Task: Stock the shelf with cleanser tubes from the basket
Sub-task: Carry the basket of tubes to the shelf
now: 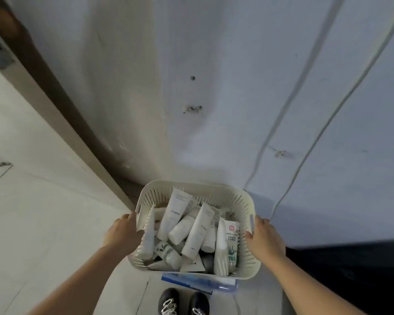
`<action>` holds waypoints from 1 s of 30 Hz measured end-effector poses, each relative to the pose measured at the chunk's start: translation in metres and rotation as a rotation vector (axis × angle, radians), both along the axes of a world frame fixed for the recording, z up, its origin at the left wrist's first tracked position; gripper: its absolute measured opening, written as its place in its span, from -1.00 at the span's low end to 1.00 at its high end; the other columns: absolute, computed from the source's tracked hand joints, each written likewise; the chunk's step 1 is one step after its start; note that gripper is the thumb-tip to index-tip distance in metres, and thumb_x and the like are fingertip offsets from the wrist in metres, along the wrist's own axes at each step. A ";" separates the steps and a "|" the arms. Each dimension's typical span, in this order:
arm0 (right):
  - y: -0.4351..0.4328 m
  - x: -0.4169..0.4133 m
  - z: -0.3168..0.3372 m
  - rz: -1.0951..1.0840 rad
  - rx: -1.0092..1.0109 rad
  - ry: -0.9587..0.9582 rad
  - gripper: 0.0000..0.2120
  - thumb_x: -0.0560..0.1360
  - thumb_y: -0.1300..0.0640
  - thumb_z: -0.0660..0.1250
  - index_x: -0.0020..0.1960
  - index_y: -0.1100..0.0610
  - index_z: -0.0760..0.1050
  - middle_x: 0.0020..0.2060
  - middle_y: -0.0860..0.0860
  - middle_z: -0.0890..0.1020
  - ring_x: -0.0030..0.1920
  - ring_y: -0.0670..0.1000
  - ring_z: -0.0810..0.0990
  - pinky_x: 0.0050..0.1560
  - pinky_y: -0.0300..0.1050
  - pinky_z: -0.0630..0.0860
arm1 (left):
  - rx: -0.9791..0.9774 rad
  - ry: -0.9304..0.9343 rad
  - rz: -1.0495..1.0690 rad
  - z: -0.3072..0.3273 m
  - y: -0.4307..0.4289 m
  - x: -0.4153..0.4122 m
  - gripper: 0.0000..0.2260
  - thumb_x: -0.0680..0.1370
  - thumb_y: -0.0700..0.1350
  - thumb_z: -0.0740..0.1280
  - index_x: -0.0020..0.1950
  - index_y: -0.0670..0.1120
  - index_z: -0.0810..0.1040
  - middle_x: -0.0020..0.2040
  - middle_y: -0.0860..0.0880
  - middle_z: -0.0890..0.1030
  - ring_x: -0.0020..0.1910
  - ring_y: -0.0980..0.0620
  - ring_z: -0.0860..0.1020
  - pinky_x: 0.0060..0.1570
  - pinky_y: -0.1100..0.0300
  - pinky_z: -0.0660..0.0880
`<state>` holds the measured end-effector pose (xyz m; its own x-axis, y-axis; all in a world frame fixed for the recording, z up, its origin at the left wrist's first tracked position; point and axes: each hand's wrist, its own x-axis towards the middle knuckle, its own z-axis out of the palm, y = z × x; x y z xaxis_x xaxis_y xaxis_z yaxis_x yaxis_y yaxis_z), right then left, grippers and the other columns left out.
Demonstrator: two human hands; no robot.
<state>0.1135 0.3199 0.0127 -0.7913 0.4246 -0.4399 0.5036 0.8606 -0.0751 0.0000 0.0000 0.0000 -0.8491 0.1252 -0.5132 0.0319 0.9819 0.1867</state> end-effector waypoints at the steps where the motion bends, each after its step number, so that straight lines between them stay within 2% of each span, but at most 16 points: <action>1: 0.001 -0.002 -0.007 -0.074 -0.026 0.010 -0.65 0.60 -0.01 0.17 0.30 0.15 0.29 0.17 0.10 0.51 0.15 0.11 0.53 -0.07 -0.09 0.42 | -0.005 -0.017 0.019 -0.008 0.000 -0.003 -0.58 0.53 0.02 0.29 0.33 -0.11 0.34 0.20 -0.09 0.52 0.17 -0.09 0.50 0.05 0.06 0.48; 4: 0.001 -0.007 -0.026 -0.269 -0.156 0.042 -0.67 0.63 0.07 0.12 0.32 0.21 0.28 0.20 0.17 0.51 0.17 0.17 0.53 -0.12 -0.13 0.31 | 0.014 -0.043 0.093 -0.027 0.003 -0.006 -0.54 0.56 0.00 0.29 0.37 -0.18 0.26 0.23 -0.15 0.50 0.22 -0.15 0.47 0.11 0.04 0.43; 6: 0.003 -0.009 -0.039 -0.361 -0.242 0.100 -0.69 0.64 0.11 0.09 0.33 0.23 0.30 0.22 0.21 0.51 0.18 0.19 0.52 -0.10 -0.14 0.28 | 0.051 -0.030 0.159 -0.040 0.007 -0.009 -0.58 0.57 -0.05 0.27 0.35 -0.20 0.28 0.21 -0.18 0.51 0.19 -0.19 0.48 0.09 0.00 0.42; 9: 0.002 -0.013 -0.047 -0.449 -0.311 0.221 -0.66 0.66 0.12 0.03 0.40 0.18 0.29 0.24 0.19 0.53 0.20 0.19 0.53 -0.09 -0.16 0.29 | 0.166 0.069 0.275 -0.054 0.011 -0.012 -0.69 0.60 -0.13 0.21 0.30 -0.23 0.35 0.13 -0.24 0.53 0.05 -0.22 0.49 0.00 -0.06 0.43; 13: -0.001 -0.015 -0.053 -0.575 -0.369 0.325 -0.61 0.68 0.10 -0.02 0.48 0.09 0.26 0.27 0.14 0.54 0.24 0.19 0.51 0.01 -0.12 0.34 | 0.346 0.153 0.369 -0.067 0.013 -0.009 -0.75 0.63 -0.19 0.13 0.30 -0.18 0.39 0.05 -0.24 0.55 -0.10 -0.13 0.44 -0.15 0.03 0.36; 17: -0.004 -0.011 -0.064 -0.634 -0.359 0.398 -0.61 0.67 0.10 -0.01 0.48 0.04 0.30 0.32 0.14 0.52 0.28 0.20 0.49 0.16 -0.03 0.38 | 0.496 0.171 0.504 -0.074 0.010 -0.006 -0.65 0.64 -0.19 0.07 0.41 -0.06 0.40 0.08 -0.23 0.59 -0.01 -0.22 0.52 -0.08 -0.03 0.44; 21: -0.008 -0.011 -0.059 -0.663 -0.393 0.428 -0.60 0.68 0.11 0.00 0.49 0.06 0.29 0.39 0.11 0.45 0.37 0.18 0.42 0.28 -0.03 0.34 | 0.509 0.161 0.595 -0.078 0.006 -0.002 -0.64 0.64 -0.14 0.06 0.39 0.02 0.44 0.10 -0.20 0.61 0.04 -0.22 0.55 -0.09 0.00 0.45; 26: -0.022 -0.008 -0.047 -0.620 -0.385 0.454 -0.61 0.67 0.14 0.02 0.47 0.06 0.32 0.39 0.12 0.46 0.35 0.21 0.42 0.23 0.02 0.37 | 0.548 0.166 0.727 -0.062 -0.008 0.025 -0.62 0.65 -0.14 0.08 0.46 0.04 0.38 0.19 -0.12 0.61 0.11 -0.16 0.55 -0.02 0.06 0.43; 30: -0.039 -0.003 -0.040 -0.573 -0.392 0.454 -0.62 0.66 0.15 0.05 0.45 0.07 0.36 0.37 0.14 0.48 0.34 0.22 0.44 0.28 0.06 0.36 | 0.553 0.188 0.843 -0.044 -0.031 0.055 -0.62 0.65 -0.14 0.09 0.46 0.02 0.37 0.24 -0.13 0.59 0.21 -0.14 0.52 0.19 0.02 0.42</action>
